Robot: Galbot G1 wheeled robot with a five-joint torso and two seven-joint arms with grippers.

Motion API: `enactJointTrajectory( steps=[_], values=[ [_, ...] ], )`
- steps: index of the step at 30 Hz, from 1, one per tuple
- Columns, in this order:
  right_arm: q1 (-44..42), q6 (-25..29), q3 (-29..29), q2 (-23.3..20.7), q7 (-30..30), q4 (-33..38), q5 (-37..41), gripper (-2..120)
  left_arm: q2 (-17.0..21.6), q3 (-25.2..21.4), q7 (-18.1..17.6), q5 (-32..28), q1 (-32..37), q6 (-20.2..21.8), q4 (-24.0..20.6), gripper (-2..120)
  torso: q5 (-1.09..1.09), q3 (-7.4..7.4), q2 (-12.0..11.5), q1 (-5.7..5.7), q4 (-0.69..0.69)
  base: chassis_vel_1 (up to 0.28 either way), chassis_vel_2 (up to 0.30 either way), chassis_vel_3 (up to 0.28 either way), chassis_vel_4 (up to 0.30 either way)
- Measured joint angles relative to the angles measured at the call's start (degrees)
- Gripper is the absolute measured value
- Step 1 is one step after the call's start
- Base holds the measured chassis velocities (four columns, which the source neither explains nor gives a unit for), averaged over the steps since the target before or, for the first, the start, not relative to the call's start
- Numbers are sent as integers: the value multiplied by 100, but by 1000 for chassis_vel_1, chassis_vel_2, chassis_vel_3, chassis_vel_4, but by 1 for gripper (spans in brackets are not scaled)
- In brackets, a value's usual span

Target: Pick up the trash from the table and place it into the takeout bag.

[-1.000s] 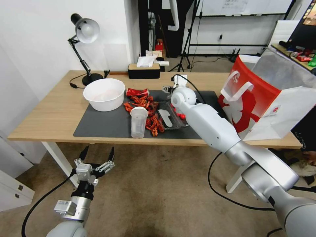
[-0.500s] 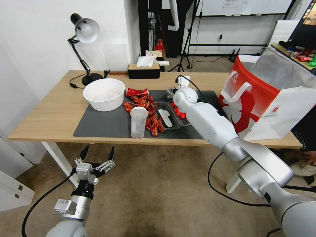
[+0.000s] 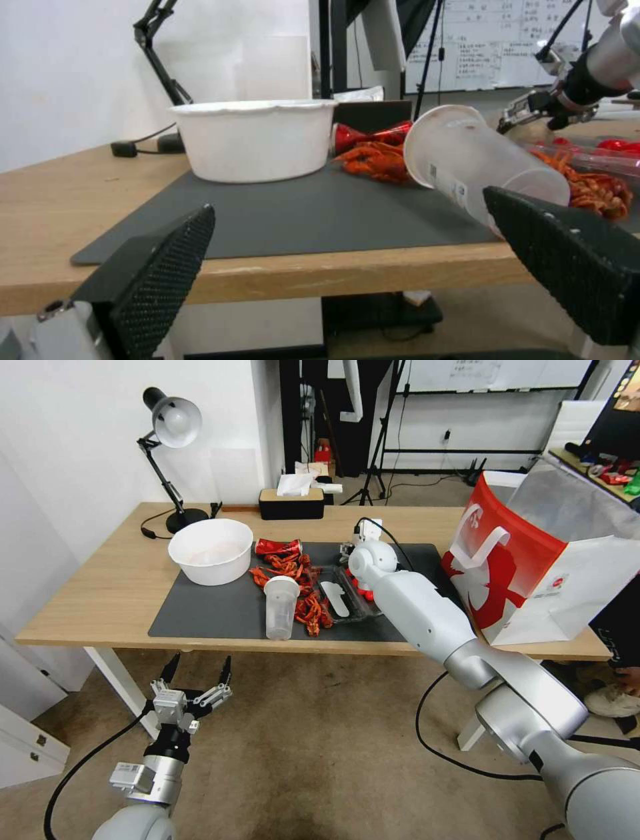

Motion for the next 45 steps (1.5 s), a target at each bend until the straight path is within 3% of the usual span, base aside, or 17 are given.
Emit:
enactJointTrajectory(
  steps=[6, 13, 16, 21, 29, 34, 45],
  values=[
    [-51, 0, 59, 6, 123, -12, 117, 43, 24, 7, 0, -22, -1, -67, 0, 100, 0, -1, 0, -1, 0, 0, 0, 0, 0],
    [-75, 3, 78, -19, 184, 17, 196, 27, 47, 5, 0, -29, -5, -79, -10, 100, 0, -1, 0, -1, 0, 0, 0, 0, 0],
    [-96, -1, 76, -68, 294, 100, 362, 11, 42, 18, 0, -27, -10, -79, -19, 100, 0, -1, 1, -1, -1, 0, 0, 0, 0],
    [-121, -9, 65, -122, 329, 176, 398, 5, 35, 23, 0, -26, -11, -79, -23, 100, 0, 0, 0, -1, 0, 0, 0, 0, 0],
    [-172, -43, 64, -306, 349, 526, 406, 5, 23, 24, 0, -20, 5, -79, -55, 100, 2, 2, -2, 0, 0, 0, 0, 0, 0],
    [-185, 131, 44, -709, 284, 1620, 188, 5, 21, 10, -1, -4, 28, -81, -94, 100, 0, 1, -1, 0, -2, 0, 0, 0, 0],
    [-405, 149, 0, -1347, 416, 3173, 32, 4, -28, -27, -20, 35, 48, -85, -126, 100, 1, 0, -1, 0, -1, 0, 0, 0, 0]
  ],
)
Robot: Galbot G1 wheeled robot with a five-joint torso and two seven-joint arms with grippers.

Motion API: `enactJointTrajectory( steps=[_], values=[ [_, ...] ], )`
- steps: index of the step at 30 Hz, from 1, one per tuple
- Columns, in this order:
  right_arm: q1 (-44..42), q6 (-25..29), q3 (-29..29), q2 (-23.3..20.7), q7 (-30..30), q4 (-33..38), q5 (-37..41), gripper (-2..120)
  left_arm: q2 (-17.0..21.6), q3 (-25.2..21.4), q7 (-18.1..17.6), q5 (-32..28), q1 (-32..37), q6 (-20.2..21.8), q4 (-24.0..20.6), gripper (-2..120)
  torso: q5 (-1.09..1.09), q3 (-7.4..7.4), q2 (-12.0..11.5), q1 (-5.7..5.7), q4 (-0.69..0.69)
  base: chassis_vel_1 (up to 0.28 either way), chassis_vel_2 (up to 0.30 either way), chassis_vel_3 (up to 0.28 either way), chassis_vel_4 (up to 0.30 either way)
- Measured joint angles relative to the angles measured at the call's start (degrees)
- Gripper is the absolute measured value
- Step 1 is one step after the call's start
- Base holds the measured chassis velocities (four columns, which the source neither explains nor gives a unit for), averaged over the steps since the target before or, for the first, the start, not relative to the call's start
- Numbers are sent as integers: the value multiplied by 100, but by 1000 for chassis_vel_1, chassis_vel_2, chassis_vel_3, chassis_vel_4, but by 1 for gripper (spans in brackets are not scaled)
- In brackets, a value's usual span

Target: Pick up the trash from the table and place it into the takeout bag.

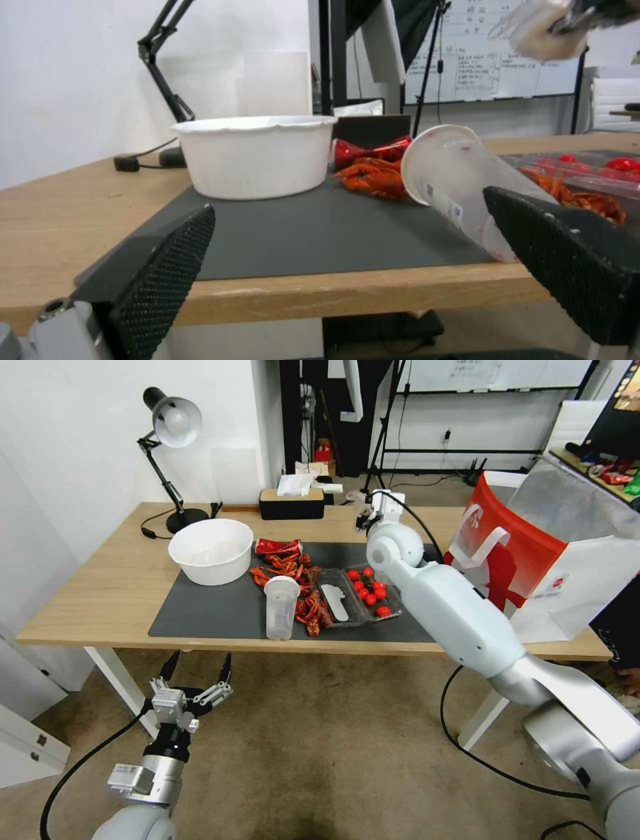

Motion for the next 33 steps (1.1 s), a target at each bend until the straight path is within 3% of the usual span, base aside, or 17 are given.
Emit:
enactJointTrajectory(
  steps=[6, 8, 14, 18, 22, 24, 33],
  values=[
    [-195, 1, 129, -374, -2, 779, -13, 4, 11, -31, -33, 9, 5, 1, -5, 100, -2, 0, 1, 0, -1, 0, 0, 0, 0],
    [-570, -13, 325, -899, -163, 1534, -32, 4, -24, -32, -71, 45, 10, 63, -57, 100, 0, -1, 2, -1, 2, 0, 0, 0, 0],
    [-1130, 90, 761, -1379, -592, 2098, -522, 4, -70, -40, -142, 112, -23, 93, 19, 100, 0, -1, 1, 0, 0, 0, 0, 0, 0],
    [-1892, 283, 1521, -1810, -832, 2744, -910, 4, -125, -5, -137, 113, 5, 83, 20, 100, 0, -1, 1, 0, 0, 0, 0, 0, 0],
    [-2183, 475, 1885, -2007, -841, 3058, -977, 4, -143, 12, -126, 113, 16, 77, 16, 100, 1, -1, 2, -1, 0, 0, 0, 0, 0],
    [-2510, 502, 2383, -2255, -725, 3387, -971, 4, -146, 28, -117, 114, 26, 75, 0, 100, -1, -1, 2, -1, 0, 0, 0, 0, 0],
    [-2953, 318, 3383, -2667, -144, 3252, -139, 4, -105, 53, -104, 113, 40, 72, -53, 100, 0, 0, 1, -1, 1, 0, 0, 0, 0]
  ],
)
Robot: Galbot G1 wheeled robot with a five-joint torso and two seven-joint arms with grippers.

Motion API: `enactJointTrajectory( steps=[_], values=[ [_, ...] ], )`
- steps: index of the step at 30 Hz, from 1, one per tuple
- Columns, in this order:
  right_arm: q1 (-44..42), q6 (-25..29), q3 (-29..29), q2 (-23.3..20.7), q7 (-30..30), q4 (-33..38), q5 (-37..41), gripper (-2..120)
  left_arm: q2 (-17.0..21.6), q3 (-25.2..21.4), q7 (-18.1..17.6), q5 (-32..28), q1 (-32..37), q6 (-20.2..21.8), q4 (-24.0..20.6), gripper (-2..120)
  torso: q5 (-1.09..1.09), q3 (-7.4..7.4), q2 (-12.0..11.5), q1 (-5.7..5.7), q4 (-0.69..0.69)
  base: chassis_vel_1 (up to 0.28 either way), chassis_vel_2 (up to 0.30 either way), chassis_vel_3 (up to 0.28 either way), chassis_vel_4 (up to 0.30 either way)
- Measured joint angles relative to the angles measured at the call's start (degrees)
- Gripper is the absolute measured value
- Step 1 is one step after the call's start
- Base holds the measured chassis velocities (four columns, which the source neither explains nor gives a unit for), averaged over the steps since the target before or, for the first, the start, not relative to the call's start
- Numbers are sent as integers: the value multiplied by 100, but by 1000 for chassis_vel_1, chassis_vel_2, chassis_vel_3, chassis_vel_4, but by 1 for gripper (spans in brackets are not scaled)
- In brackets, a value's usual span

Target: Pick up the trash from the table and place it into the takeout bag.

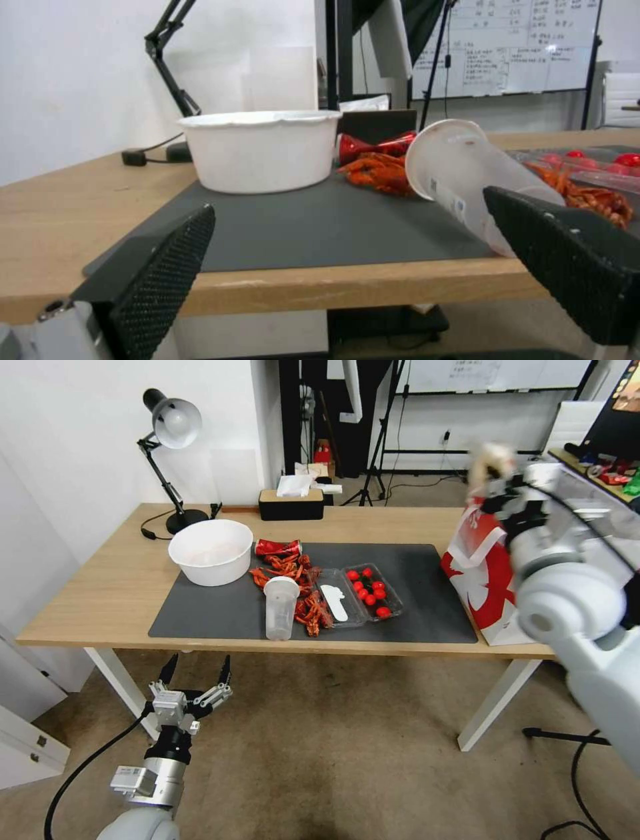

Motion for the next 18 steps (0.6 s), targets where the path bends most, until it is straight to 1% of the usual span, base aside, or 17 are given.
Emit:
enactJointTrajectory(
  steps=[2, 3, 4, 5, 6, 8, 9, 12, 13, 14, 16, 18],
  values=[
    [-173, -53, 240, -131, 117, -129, 321, 4, 24, 0, 7, -2, 5, 0, -19, 100, 0, 0, 0, 0, -2, 0, 0, 0, 0],
    [-173, -53, 240, -131, 117, -129, 321, 4, 24, 0, 7, -2, 5, 0, -19, 100, 0, 0, 0, 0, -2, 0, 0, 0, 0],
    [-217, -65, 311, -188, 174, -163, 499, 5, 35, 0, 11, -1, 10, 2, -26, 100, 2, 0, 0, 0, -2, 0, 0, 0, 0],
    [-234, -88, 374, -246, 266, -190, 760, 9, 40, 0, 16, -2, 14, 5, -38, 100, -2, 0, 0, -1, -1, 0, 0, 0, 0],
    [-234, -88, 374, -246, 266, -190, 760, 9, 40, 0, 16, -2, 14, 5, -38, 100, -2, 0, 0, -1, -1, 0, 0, 0, 0],
    [-232, -130, 400, -322, 407, -256, 1044, 18, 38, 14, 24, -1, 14, 13, -67, 100, -1, -1, 1, 0, -1, 0, 0, 0, 0],
    [-232, -130, 400, -322, 407, -256, 1044, 18, 38, 14, 24, -1, 14, 13, -67, 100, -1, -1, 1, 0, -1, 0, 0, 0, 0],
    [-219, -145, 404, -370, 462, -351, 1111, 31, 23, 30, 26, -1, 39, 19, -117, 100, -1, -1, 1, 0, -1, 0, 0, 0, 0],
    [-219, -145, 404, -370, 462, -351, 1111, 31, 23, 30, 26, -1, 39, 19, -117, 100, -1, -1, 1, 0, -1, 0, 0, 0, 0],
    [-219, -151, 398, -373, 468, -364, 1114, 39, 23, 27, 27, -1, 61, 19, -131, 100, -2, 0, 0, 1, -1, 0, 0, 0, 0],
    [-221, -161, 391, -376, 472, -369, 1114, 41, 23, 23, 27, 0, 73, 15, -138, 100, -2, 0, 0, 1, 0, 0, 0, 0, 0],
    [-226, -167, 362, -384, 481, -368, 1114, 53, 30, -2, 28, 0, 116, 3, -165, 100, -1, 0, 0, 1, 0, 0, 0, 0, 0]
  ],
)
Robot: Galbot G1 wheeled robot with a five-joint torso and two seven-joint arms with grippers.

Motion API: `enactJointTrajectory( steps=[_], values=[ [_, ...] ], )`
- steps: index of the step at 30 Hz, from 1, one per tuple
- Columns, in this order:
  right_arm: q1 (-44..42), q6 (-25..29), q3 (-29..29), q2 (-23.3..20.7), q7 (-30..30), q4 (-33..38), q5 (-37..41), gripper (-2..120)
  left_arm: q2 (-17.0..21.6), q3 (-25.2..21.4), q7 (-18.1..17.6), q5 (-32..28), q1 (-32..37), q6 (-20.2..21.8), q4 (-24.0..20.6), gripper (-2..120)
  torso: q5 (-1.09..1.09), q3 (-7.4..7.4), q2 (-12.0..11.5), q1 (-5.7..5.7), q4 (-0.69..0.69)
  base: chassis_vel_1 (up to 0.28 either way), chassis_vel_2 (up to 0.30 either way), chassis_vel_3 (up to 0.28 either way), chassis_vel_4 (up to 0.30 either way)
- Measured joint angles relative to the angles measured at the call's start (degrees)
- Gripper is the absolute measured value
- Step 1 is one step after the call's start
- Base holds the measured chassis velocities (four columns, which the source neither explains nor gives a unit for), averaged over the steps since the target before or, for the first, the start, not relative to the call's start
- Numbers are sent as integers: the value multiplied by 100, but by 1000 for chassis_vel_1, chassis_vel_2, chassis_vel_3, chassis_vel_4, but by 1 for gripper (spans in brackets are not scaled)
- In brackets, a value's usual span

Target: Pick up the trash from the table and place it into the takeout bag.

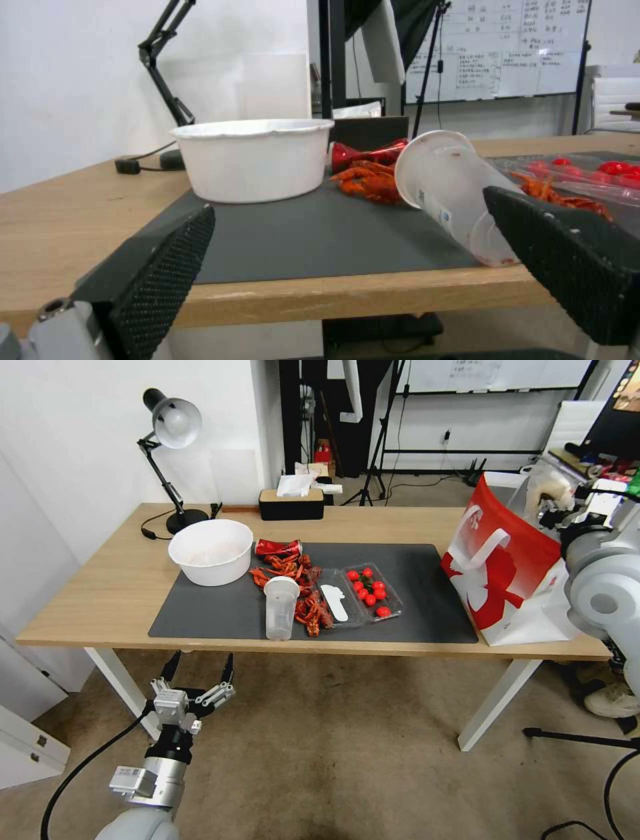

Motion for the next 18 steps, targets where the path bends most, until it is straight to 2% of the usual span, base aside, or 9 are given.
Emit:
enactJointTrajectory(
  steps=[1, 2, 5, 8, 9, 11, 15, 18],
  values=[
    [0, 0, 0, 0, 0, 0, 0, 53, 0, 0, 0, 0, 0, 0, 0, 100, 0, 0, 0, 0, 0, 0, 0, 0, 0],
    [10, -11, -16, -6, 5, 1, -1, 62, 4, -10, 1, 0, 18, -3, -24, 100, 0, 0, 0, 0, 0, 0, 0, 0, 0],
    [35, -18, -30, -15, 5, 9, -1, 68, 8, -16, 2, 0, 25, -4, -37, 100, 0, 0, 0, 0, 0, 0, 0, 0, 0],
    [62, -20, -42, -31, 5, 44, -5, 83, 17, -27, 2, -2, 25, -7, -59, 100, 0, 0, -1, 0, 0, 0, 0, 0, 0],
    [62, -20, -42, -31, 5, 44, -5, 83, 17, -27, 2, -2, 25, -7, -59, 100, 0, 0, -1, 0, 0, 0, 0, 0, 0],
    [51, -21, -41, -41, 3, 126, -3, 94, 20, -29, 2, -5, 30, -8, -88, 100, 0, 0, -1, 0, -1, 0, 0, 0, 0],
    [10, -19, 14, -62, -62, 225, -1, 99, 21, -35, 2, -6, 32, -8, -114, 100, 1, 0, -1, 0, 0, 0, 0, 0, 0],
    [-119, 171, 143, -114, -359, 379, -8, 100, 21, -37, -1, -7, 36, -8, -136, 100, 0, 0, -1, 0, -1, 0, 0, 0, 0]
  ],
)
